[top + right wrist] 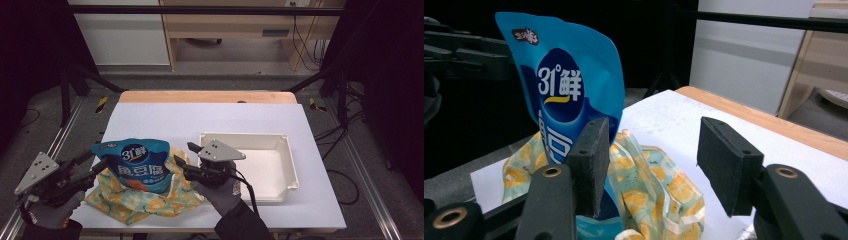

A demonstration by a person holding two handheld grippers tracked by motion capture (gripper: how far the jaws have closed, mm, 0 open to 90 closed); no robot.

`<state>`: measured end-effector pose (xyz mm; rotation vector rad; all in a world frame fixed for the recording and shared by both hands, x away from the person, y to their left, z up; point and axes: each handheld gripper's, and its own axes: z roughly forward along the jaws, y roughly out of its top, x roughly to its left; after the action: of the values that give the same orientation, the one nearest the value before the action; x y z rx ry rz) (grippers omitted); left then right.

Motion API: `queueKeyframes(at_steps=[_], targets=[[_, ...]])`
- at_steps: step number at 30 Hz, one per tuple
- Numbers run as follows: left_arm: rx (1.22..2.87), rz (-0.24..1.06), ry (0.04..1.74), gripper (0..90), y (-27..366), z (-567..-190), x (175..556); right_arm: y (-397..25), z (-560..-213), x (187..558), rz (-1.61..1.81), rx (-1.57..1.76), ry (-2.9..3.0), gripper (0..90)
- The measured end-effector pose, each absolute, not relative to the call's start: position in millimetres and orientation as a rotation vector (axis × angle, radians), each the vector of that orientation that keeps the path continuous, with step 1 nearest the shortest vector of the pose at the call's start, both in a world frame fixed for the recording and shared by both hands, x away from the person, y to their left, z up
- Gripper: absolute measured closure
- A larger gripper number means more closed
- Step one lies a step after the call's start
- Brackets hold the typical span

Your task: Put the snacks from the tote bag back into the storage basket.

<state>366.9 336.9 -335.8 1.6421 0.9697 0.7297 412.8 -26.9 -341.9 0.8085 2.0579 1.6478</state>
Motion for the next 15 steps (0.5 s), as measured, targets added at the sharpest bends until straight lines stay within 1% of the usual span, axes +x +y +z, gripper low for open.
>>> queueKeyframes(at_steps=[9, 12, 15], targets=[[1.629, 0.733, 0.964, 41.5, 329.3, -327.8, 377.4, -17.3, -339.8, 416.3, 1.643, 0.782, 2.067, 49.0], [1.638, 0.735, 0.967, 43.9, 326.8, -328.1, 380.1, -14.9, -338.8, 418.5, 1.649, 0.777, 2.082, 51.1], [1.633, 0.746, 0.965, 48.2, 326.5, -328.7, 379.6, -11.3, -337.8, 420.4, 1.656, 0.778, 2.089, 52.7]])
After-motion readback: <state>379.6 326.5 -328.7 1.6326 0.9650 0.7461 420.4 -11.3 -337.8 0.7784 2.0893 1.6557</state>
